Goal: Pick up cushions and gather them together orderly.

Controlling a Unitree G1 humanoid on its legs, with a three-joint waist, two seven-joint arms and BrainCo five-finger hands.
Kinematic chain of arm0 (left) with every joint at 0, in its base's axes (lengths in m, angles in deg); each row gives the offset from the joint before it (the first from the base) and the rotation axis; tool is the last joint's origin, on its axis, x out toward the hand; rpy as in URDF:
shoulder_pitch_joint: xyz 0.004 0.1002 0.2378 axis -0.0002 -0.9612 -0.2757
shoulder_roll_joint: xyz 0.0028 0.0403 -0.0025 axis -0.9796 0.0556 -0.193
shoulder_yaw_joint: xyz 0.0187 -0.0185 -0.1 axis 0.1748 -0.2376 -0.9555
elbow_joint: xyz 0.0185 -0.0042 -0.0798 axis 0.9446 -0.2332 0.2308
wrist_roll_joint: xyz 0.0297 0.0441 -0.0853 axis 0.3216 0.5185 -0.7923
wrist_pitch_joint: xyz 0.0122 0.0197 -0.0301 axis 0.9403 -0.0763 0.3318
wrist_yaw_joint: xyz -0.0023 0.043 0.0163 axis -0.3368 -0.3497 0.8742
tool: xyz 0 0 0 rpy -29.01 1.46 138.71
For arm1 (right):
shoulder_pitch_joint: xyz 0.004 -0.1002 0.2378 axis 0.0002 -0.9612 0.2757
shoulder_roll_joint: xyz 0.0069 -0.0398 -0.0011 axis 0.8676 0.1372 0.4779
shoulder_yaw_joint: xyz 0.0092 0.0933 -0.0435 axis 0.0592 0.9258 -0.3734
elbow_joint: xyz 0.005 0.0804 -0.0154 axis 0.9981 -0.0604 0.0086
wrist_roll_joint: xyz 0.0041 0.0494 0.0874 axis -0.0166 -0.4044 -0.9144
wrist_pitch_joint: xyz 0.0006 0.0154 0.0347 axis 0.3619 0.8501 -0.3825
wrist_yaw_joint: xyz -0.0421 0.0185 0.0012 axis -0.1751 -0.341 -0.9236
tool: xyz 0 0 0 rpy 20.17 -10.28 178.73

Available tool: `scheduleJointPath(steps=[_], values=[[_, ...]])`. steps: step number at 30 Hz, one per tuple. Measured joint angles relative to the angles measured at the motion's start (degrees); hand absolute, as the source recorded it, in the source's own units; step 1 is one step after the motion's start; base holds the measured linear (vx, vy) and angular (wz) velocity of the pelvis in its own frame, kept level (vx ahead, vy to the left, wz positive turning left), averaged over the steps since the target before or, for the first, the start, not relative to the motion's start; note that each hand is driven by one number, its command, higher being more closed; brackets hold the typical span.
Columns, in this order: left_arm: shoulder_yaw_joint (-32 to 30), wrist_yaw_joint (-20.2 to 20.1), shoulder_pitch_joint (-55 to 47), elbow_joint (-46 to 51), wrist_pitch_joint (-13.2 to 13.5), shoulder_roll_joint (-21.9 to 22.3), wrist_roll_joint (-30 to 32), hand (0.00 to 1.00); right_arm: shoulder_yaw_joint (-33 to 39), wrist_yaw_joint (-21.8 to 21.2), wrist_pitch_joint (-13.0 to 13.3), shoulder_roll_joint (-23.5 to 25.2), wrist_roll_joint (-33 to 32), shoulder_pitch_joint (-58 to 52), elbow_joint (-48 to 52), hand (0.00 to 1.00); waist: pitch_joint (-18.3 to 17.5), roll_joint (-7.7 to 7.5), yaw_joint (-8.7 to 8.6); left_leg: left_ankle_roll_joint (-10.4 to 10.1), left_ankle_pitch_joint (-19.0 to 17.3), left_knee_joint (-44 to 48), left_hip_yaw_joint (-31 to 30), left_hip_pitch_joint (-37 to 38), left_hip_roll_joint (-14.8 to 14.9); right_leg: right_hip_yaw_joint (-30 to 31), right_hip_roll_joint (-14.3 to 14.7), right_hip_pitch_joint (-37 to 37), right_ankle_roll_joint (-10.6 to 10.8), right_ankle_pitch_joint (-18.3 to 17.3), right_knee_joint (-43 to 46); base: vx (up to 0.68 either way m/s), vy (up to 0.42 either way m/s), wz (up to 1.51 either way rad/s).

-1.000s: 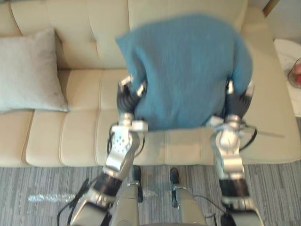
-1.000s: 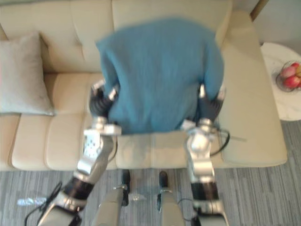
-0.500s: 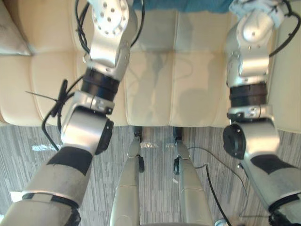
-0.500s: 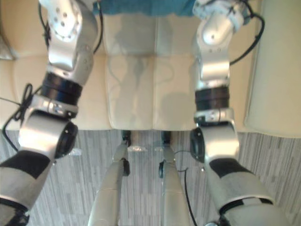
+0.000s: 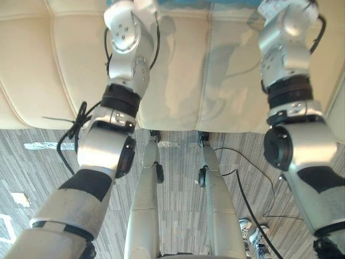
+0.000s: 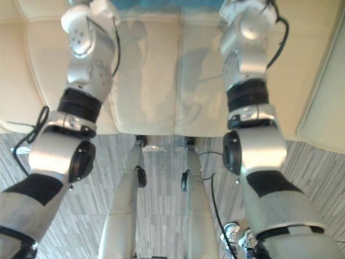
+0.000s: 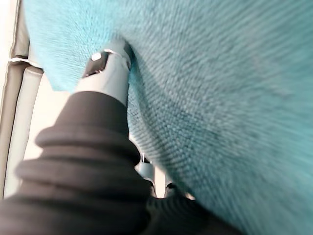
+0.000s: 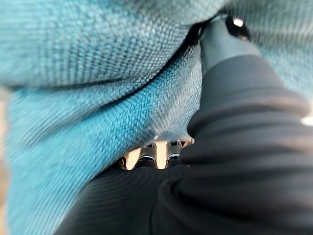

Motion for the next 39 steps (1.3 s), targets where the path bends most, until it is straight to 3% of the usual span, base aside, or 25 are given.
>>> scheduleJointPath(steps=[6, 7, 9, 11, 15, 18, 23, 27, 34, 39], values=[[-2.9, -1.5, -11.5, 6.9, -0.7, -0.4, 0.3, 0.0, 2.2, -2.4, 0.4, -0.2, 0.5, -15.1, 13.3, 0.0, 0.0, -0.09, -0.35, -0.1, -0.1, 0.0, 0.8, 6.3, 0.0, 0.1, 0.0, 4.3, -0.9, -2.3, 4.0, -0.05, -0.037, 0.03], [-3.1, -2.2, -17.1, 11.6, -0.7, -1.3, 1.4, 0.0, 4.3, -3.6, 1.6, -0.6, 1.2, -22.6, 20.4, 0.0, 0.0, -0.26, -0.38, -0.5, -0.5, 0.1, 0.5, 9.6, 0.1, -0.1, 0.0, 7.1, -1.2, -3.8, 5.8, -0.04, -0.064, 0.21], [-3.2, -2.5, -21.3, 15.0, -0.4, -2.7, 2.3, 0.0, 5.7, -4.7, 2.9, -1.4, 1.3, -28.4, 25.2, 0.0, -0.1, -0.48, -0.37, -0.6, -0.8, 0.2, 0.2, 12.1, 0.1, -0.5, 0.0, 9.1, -1.6, -5.0, 7.1, -0.01, -0.045, 0.18], [-4.2, -3.8, -31.2, 22.5, 0.4, -5.7, 3.4, 0.0, 8.1, -7.6, 4.5, -2.8, 1.7, -41.3, 32.2, 0.0, -0.3, -1.06, -0.37, -0.8, -2.0, 0.5, -0.5, 16.1, 0.1, -1.4, 0.0, 12.8, -1.6, -7.5, 8.9, 0.0, -0.064, 0.18], [-5.1, -5.3, -45.8, 27.5, 0.4, -5.7, 5.9, 0.0, 9.0, -11.9, 4.6, -0.8, 3.5, -57.3, 34.2, 0.0, -1.0, -2.33, -0.21, -0.7, -2.7, 0.2, -0.8, 22.0, 0.1, -2.2, -0.1, 18.5, -2.0, -9.2, 9.5, 0.06, -0.034, 0.12], [-3.6, -7.0, -57.6, 28.0, -0.7, -1.7, 12.0, 0.0, 9.0, -15.8, 4.6, 4.1, 4.0, -67.8, 34.2, 0.0, -1.4, -2.96, -0.09, -0.7, -3.8, 0.0, -0.9, 28.2, -0.2, -2.8, -0.5, 24.8, -2.1, -10.6, 9.5, 0.08, -0.02, 0.11], [-0.3, -11.2, -70.8, 22.8, -3.4, 4.6, 18.6, 0.0, 8.6, -19.5, 4.4, 11.7, 8.3, -78.6, 31.1, 0.0, -5.8, -4.11, 0.18, -0.5, -5.9, -0.1, -0.8, 35.2, -0.5, -2.9, -0.8, 32.1, -2.4, -12.1, 8.5, 0.07, -0.003, 0.03], [-0.2, -14.7, -76.5, 8.9, -5.6, 8.1, 23.9, 0.0, 8.1, -21.4, 2.6, 16.4, 11.1, -83.7, 17.2, 0.0, -11.7, -3.56, 0.21, -1.1, -8.0, -0.3, -0.5, 41.7, -0.4, -3.0, -0.9, 39.5, -1.9, -13.4, 5.9, 0.07, 0.007, -0.01], [-4.8, -15.9, -79.2, -7.0, -8.3, 10.1, 32.8, 0.0, 9.7, -23.4, 0.0, 19.6, 12.1, -86.1, -2.1, 0.0, -16.0, -1.91, 0.21, -1.6, -9.2, -3.8, 1.3, 49.6, -0.3, -2.9, -1.0, 46.1, -2.0, -13.9, 2.5, 0.06, 0.015, -0.11], [-8.3, -15.9, -80.3, -10.2, -9.2, 10.5, 32.8, 0.0, 13.5, -23.8, -1.5, 19.9, 10.0, -87.3, -5.4, 0.0, -17.2, -1.79, 0.24, -1.6, -9.7, -3.9, 2.0, 51.7, -0.1, -2.5, -0.8, 48.6, -1.4, -13.7, 1.1, 0.08, 0.0, -0.08]])
